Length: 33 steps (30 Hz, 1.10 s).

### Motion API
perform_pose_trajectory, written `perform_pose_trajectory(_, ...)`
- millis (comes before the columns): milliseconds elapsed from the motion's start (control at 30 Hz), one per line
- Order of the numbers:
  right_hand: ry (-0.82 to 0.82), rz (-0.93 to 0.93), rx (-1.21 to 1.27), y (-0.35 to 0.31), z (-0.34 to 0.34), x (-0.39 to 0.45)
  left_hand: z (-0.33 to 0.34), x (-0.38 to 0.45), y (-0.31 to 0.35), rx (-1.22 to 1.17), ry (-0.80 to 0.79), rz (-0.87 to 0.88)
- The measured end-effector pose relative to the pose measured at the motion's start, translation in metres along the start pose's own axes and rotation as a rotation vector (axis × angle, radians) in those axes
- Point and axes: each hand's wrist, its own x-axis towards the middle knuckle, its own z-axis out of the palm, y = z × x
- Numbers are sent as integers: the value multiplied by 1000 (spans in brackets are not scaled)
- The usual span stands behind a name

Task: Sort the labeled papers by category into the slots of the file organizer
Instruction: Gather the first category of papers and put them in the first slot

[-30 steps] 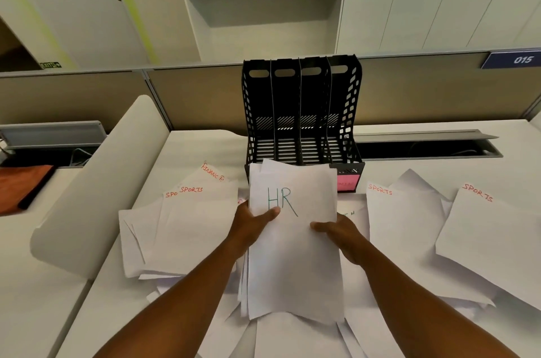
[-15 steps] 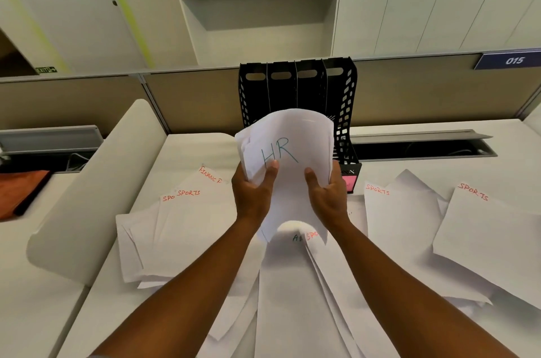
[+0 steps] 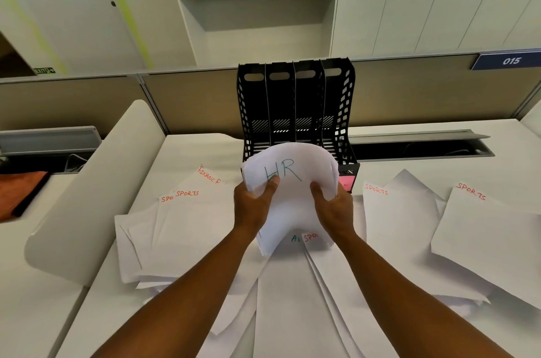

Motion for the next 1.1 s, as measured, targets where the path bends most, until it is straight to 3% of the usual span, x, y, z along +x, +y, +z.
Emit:
perform_pose_trajectory(233, 80, -72, 78, -17, 7, 2, 14, 8, 8, 7, 122, 33)
perform_pose_trajectory(367, 17, -37, -27, 0, 1, -1, 15, 6, -7, 44, 12, -81)
perform_pose_trajectory(633, 40, 79, -132, 22, -9, -1, 15, 7, -24, 100, 48, -152)
perform_pose_trajectory(767, 22, 111, -188, 25, -11, 0, 20, 1, -30, 210, -118, -239)
perform_pose_trajectory(900, 29, 148, -241, 29, -16, -5, 21, -9, -44, 455, -407, -99)
perform_pose_trajectory(1100, 70, 117, -194, 17, -14, -9, 26, -16, -45, 472, -257, -16)
